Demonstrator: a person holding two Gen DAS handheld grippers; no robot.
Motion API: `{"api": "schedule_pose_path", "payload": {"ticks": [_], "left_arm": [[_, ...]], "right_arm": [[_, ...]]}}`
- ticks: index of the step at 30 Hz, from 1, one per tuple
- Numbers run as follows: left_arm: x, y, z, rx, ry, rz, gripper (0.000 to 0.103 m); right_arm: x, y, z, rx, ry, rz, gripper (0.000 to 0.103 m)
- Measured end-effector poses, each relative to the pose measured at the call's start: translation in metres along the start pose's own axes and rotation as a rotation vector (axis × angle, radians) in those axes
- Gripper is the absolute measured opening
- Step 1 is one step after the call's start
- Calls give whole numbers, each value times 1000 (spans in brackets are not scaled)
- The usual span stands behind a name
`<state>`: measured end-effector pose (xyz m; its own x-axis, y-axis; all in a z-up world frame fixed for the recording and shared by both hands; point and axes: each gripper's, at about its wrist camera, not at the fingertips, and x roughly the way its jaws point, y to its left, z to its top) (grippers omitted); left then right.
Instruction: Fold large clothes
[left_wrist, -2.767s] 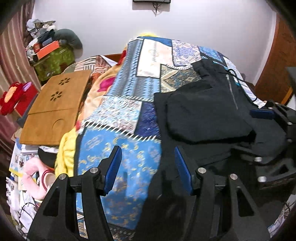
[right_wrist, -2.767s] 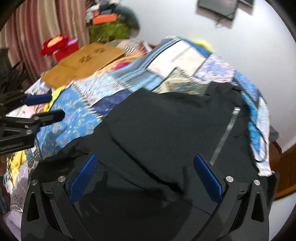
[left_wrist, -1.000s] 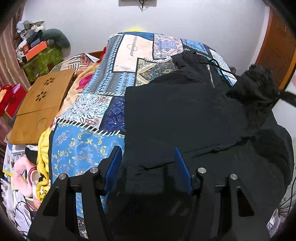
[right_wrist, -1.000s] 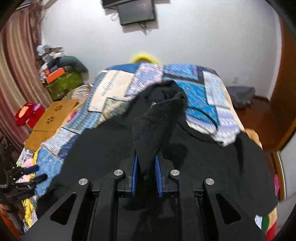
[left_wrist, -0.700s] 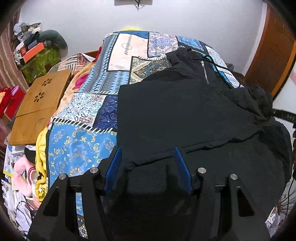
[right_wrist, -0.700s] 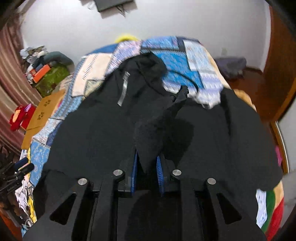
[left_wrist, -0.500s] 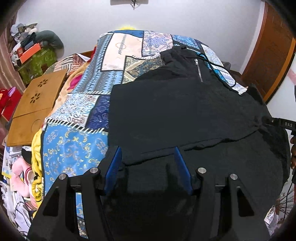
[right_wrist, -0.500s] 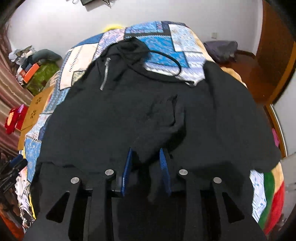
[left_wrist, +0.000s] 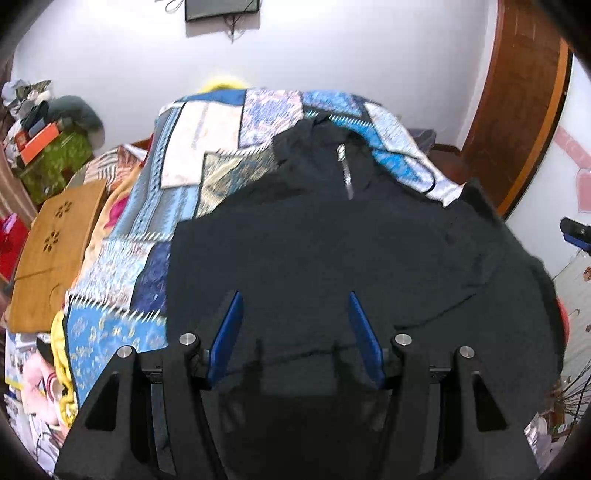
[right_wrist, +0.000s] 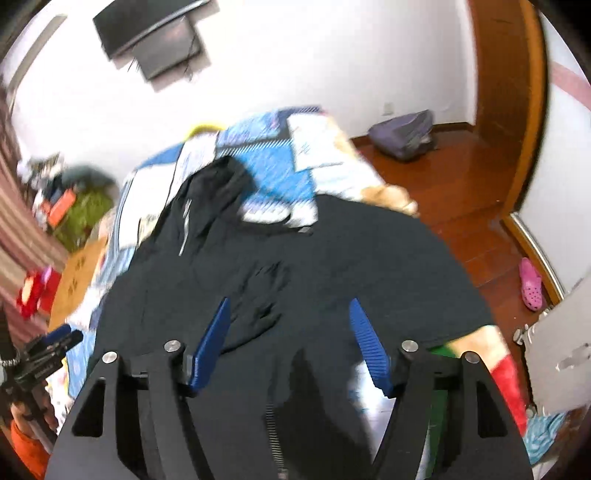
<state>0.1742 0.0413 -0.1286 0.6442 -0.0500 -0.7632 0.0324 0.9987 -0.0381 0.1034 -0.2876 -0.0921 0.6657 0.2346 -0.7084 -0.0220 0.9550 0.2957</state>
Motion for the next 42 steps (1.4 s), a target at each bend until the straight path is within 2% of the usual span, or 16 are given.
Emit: {"api": "schedule_pose_path", "payload": {"ticks": [4, 7, 13, 16, 20, 22, 26, 31, 33, 35, 38, 42], "left_arm": [[0, -15, 15, 5, -29, -23, 61], [4, -24, 19, 12, -34, -36, 61], [19, -36, 15, 12, 2, -51, 61], [27, -38, 11, 7, 26, -49, 61], [37, -35, 7, -7, 51, -40, 61], [41, -33, 5, -18, 61, -36, 61], [46, -28, 3, -45, 73, -39, 61], [47, -27, 0, -40, 74, -29, 61], [45, -26, -1, -37, 69, -27, 61], [42, -24, -3, -39, 62, -27, 61], [39, -21, -4, -42, 54, -23, 61], [35, -13, -6, -59, 47, -24, 61]], "right_arm": [[-12, -32, 5, 77, -30, -32, 64], [-8, -65, 1, 174, -12, -47, 64], [37, -133, -20, 452, 115, -2, 64], [55, -153, -31, 529, 150, -3, 64], [74, -170, -39, 604, 171, -10, 64], [81, -176, -38, 641, 152, -3, 64], [91, -182, -30, 647, 132, -32, 64], [106, -188, -15, 623, 138, -117, 64], [105, -188, -9, 627, 125, -143, 52], [100, -187, -5, 617, 101, -170, 22], [83, -184, 1, 617, 39, -134, 12], [48, -162, 17, 542, -56, -114, 10]]}}
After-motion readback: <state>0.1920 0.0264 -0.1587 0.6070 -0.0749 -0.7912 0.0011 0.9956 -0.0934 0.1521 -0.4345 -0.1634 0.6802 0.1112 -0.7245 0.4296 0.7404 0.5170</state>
